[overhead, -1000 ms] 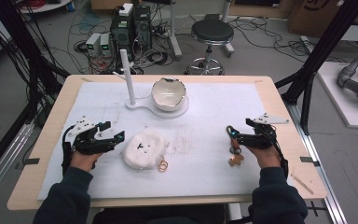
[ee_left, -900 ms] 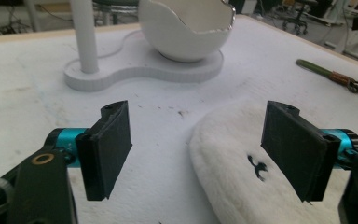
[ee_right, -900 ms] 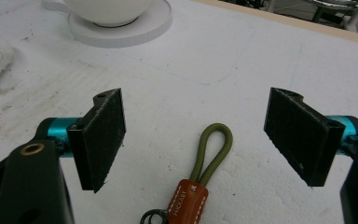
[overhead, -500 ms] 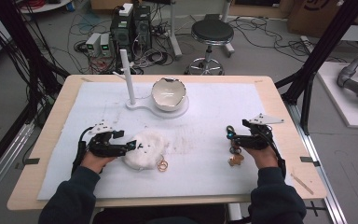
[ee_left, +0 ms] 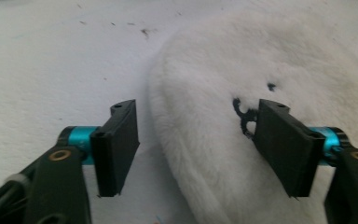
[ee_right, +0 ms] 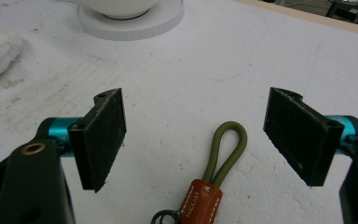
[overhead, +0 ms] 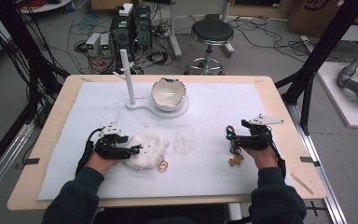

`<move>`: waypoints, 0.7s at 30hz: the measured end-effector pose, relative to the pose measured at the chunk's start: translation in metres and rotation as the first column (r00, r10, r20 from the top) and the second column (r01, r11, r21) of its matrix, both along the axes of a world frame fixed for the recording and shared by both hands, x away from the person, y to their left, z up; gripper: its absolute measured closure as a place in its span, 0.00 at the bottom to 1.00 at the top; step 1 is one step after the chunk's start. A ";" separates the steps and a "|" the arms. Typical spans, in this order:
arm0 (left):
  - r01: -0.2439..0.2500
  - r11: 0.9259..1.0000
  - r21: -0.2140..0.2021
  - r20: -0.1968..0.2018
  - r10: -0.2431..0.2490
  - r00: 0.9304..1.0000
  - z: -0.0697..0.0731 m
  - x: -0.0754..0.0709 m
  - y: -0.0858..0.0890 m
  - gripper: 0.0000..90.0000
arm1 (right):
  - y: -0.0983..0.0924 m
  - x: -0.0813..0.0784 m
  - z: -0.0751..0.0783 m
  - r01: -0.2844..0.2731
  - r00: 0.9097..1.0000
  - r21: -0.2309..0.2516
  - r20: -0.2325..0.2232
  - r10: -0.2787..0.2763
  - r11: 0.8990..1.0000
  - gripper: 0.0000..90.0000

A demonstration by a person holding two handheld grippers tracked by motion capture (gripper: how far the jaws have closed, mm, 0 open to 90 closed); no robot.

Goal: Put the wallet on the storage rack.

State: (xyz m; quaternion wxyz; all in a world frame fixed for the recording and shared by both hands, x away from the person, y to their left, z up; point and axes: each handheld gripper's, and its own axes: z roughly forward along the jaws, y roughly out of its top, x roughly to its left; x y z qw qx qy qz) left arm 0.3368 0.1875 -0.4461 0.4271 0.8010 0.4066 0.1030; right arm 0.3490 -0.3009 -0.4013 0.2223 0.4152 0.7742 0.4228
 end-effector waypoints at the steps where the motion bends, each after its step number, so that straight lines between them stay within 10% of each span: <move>1: 0.012 1.000 -0.013 -0.008 -0.012 1.000 0.000 0.000 -0.001 0.41 | 0.000 0.000 0.000 -0.001 1.000 0.002 -0.005 0.001 1.000 0.24; 12: 0.057 0.998 -0.004 0.029 -0.057 0.998 0.007 -0.004 0.000 0.88 | 0.009 0.000 -0.001 -0.053 0.998 0.006 -0.032 0.053 0.999 0.27; 18: 0.082 0.988 -0.132 0.155 -0.061 0.986 0.024 -0.009 0.002 0.90 | 0.028 -0.001 0.001 -0.153 0.986 0.047 -0.058 0.156 0.987 0.27; 21: 0.116 0.982 -0.152 0.236 -0.078 0.969 0.032 -0.013 0.002 0.90 | 0.043 -0.002 0.003 -0.203 0.977 0.080 -0.047 0.207 0.976 0.29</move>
